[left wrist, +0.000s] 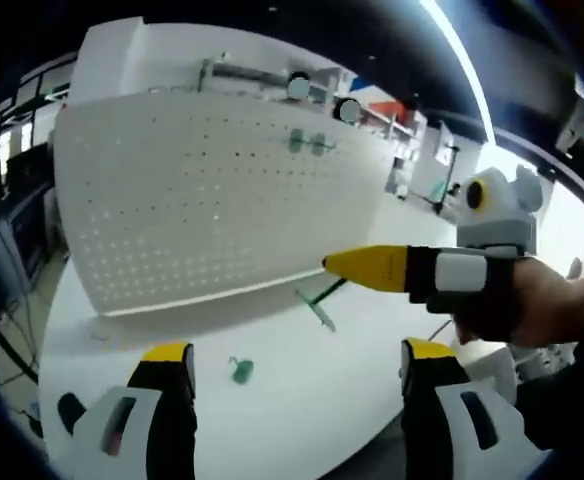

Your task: Insert the hook assembly into the mounting plate slot until the hook locks in place.

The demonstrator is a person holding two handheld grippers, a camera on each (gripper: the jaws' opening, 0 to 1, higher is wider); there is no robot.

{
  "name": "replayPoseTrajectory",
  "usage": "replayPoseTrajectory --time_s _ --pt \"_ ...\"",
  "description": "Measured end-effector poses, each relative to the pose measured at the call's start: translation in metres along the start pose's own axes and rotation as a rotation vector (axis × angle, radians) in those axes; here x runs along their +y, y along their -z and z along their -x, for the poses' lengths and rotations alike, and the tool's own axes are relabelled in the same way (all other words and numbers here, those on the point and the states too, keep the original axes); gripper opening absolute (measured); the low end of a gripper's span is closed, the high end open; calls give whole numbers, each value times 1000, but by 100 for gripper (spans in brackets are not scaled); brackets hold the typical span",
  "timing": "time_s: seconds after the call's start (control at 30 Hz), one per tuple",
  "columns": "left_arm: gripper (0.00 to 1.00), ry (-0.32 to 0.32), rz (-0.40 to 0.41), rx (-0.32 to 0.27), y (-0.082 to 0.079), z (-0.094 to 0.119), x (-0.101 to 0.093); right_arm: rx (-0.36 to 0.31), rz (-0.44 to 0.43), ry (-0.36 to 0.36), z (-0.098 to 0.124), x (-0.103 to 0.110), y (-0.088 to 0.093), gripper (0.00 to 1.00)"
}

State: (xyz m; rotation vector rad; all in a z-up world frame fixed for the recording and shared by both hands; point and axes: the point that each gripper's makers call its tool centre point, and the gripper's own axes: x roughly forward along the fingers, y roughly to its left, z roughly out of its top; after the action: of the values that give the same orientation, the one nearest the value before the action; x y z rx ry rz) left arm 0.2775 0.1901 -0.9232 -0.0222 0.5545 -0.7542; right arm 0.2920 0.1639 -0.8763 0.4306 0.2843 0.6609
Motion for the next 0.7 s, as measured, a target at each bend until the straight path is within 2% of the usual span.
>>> replayPoseTrajectory --time_s 0.1,0.27,0.33,0.4,0.53,0.7 --pt "80 0 3 -14 -4 0 0 -3 -2 -19 0 8 0 0" --pt "62 34 37 -42 -11 2 -4 -9 -8 -39 0 19 1 0" --pt "61 34 77 -85 -17 2 -4 -14 -8 -45 0 21 1 0" --pt "56 47 102 -81 -16 3 -5 -11 -3 -51 -1 21 1 0" --pt "40 80 139 -74 -14 4 -11 -22 5 -55 -3 23 -4 0" --pt "25 111 208 -94 -18 6 -15 -31 11 -65 -5 28 -6 0"
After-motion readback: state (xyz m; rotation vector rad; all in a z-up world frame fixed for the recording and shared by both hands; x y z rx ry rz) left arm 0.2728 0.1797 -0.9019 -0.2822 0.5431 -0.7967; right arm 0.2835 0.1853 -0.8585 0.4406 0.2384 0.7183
